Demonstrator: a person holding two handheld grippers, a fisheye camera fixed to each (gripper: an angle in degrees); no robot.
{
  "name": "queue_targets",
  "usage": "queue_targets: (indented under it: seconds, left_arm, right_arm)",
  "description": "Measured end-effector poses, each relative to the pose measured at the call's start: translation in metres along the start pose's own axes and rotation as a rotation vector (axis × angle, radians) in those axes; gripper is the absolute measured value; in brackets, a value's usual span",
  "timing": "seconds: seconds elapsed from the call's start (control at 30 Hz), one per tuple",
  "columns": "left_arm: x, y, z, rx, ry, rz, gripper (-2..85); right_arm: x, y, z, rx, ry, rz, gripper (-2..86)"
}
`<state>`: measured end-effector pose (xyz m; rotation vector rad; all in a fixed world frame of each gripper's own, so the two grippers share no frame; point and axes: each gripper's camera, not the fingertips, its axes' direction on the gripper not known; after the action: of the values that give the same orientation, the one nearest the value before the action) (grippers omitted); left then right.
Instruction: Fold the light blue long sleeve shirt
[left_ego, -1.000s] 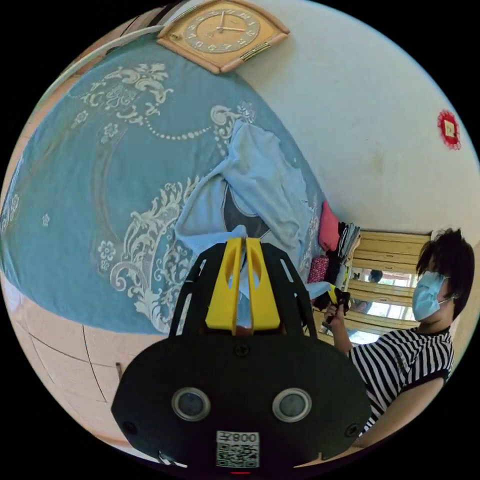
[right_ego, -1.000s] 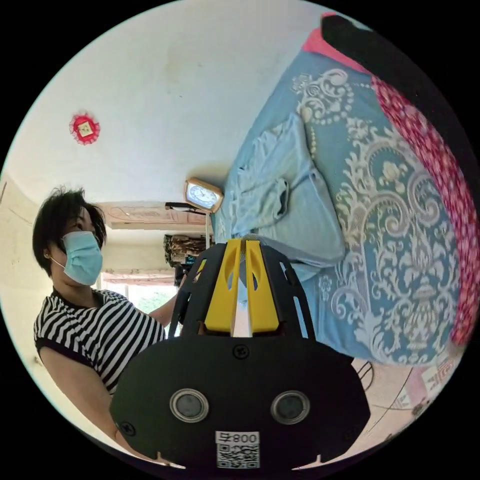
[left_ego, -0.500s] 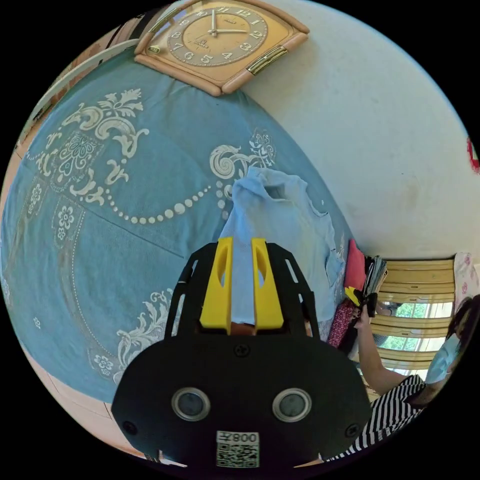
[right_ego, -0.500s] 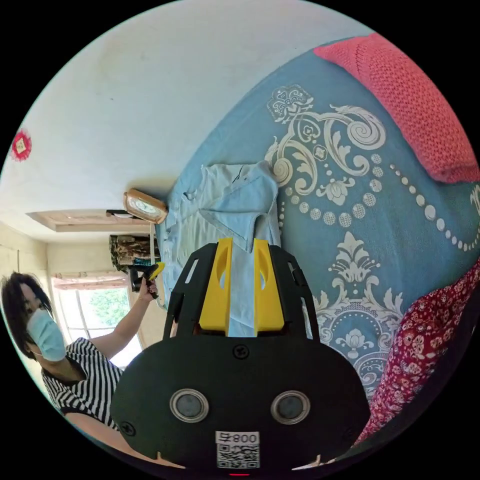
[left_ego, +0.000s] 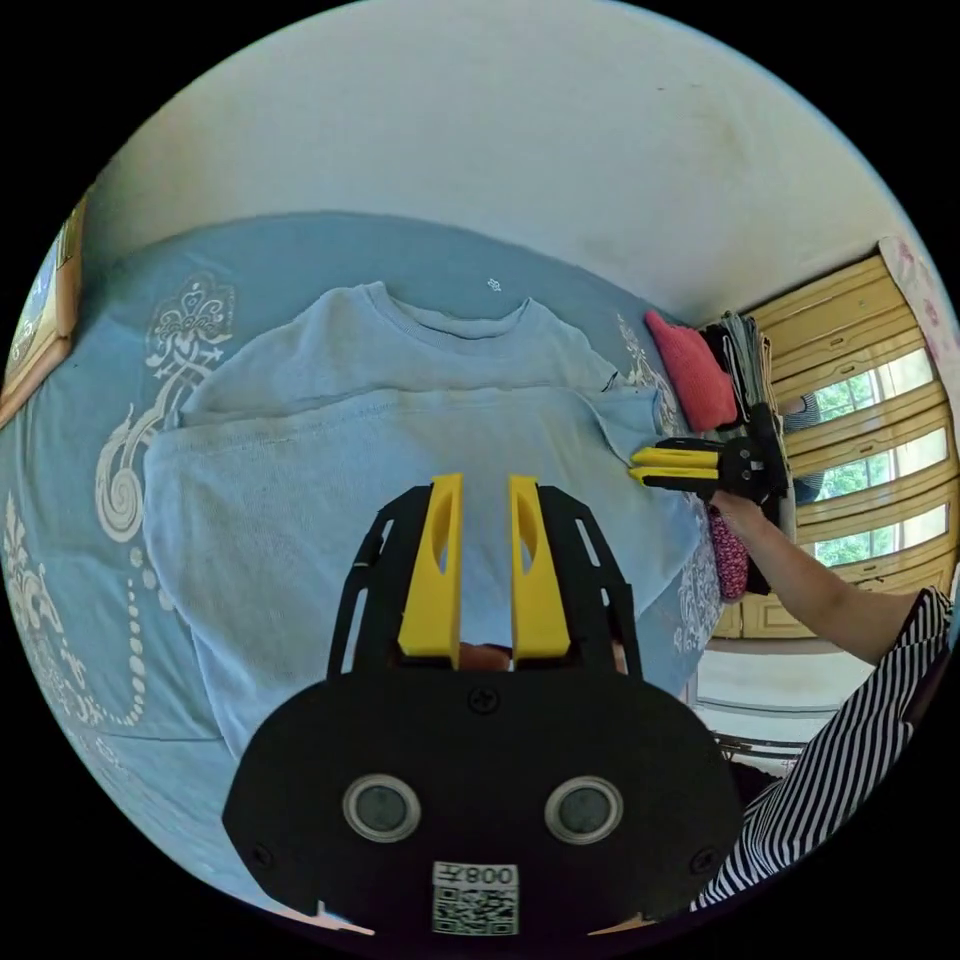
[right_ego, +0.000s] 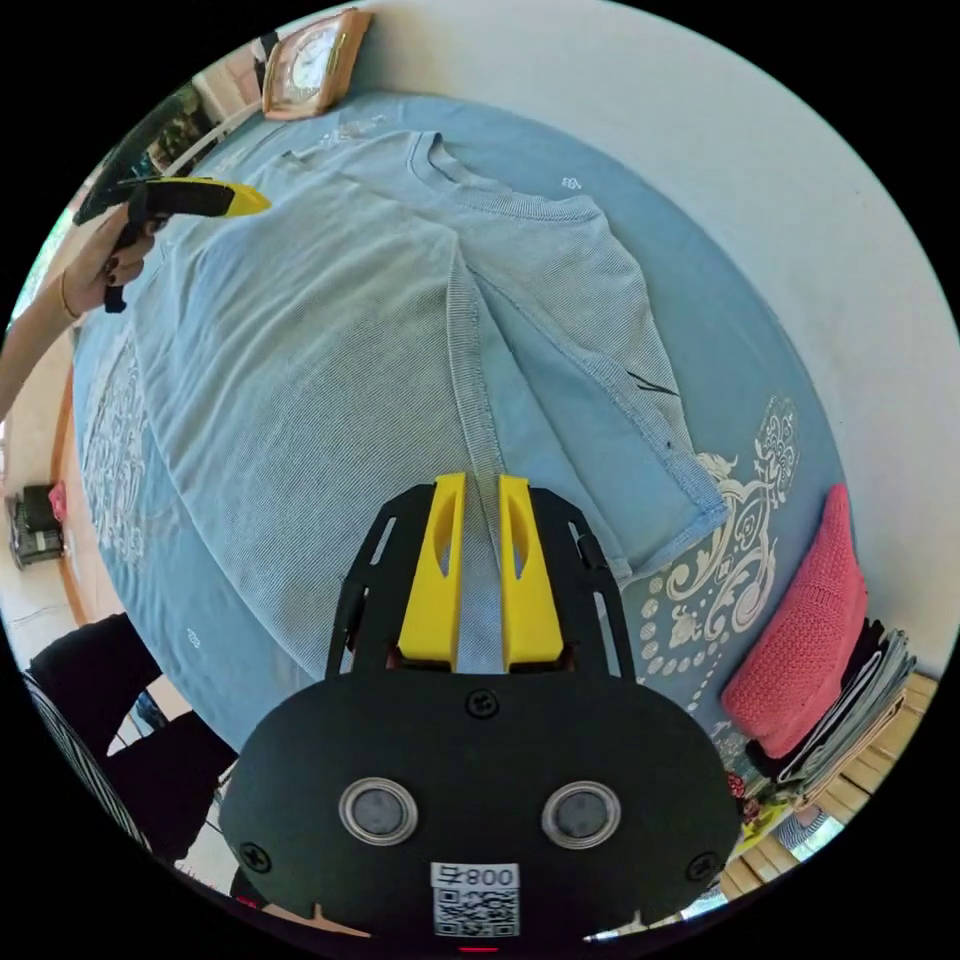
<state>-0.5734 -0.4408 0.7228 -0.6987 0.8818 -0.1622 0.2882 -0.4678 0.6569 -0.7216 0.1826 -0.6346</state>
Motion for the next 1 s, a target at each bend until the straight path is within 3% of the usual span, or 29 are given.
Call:
queue_targets:
  seconds: [0.27, 0.37, 0.53, 0.73, 0.83, 1.0]
  left_arm:
    - [0.049, -0.064, 0.018, 0.01, -0.008, 0.047, 6.3]
    - [0.066, -0.09, 0.022, 0.006, -0.03, 0.078, 6.4]
    - [0.087, -0.125, 0.032, -0.023, -0.063, 0.089, 7.2]
    - [0.117, -0.152, 0.034, 0.002, -0.06, 0.125, 7.8]
    - [0.131, -0.162, 0.03, 0.012, -0.092, 0.163, 8.4]
    - [0.139, -0.176, 0.014, 0.019, -0.185, 0.193, 9.7]
  right_arm:
    - [0.025, -0.059, -0.066, 0.052, -0.152, 0.024, 1.4]
    - [0.045, -0.09, -0.071, -0.047, -0.304, 0.034, 1.0]
    - [0.085, -0.112, -0.072, -0.041, -0.414, 0.238, 1.0]
    - [0.096, -0.136, -0.111, 0.093, -0.288, 0.375, 3.7]
    - [0.08, -0.157, -0.133, 0.172, -0.238, 0.271, 6.5]
    - [0.019, -0.213, -0.134, 0.076, -0.039, -0.101, 11.3]
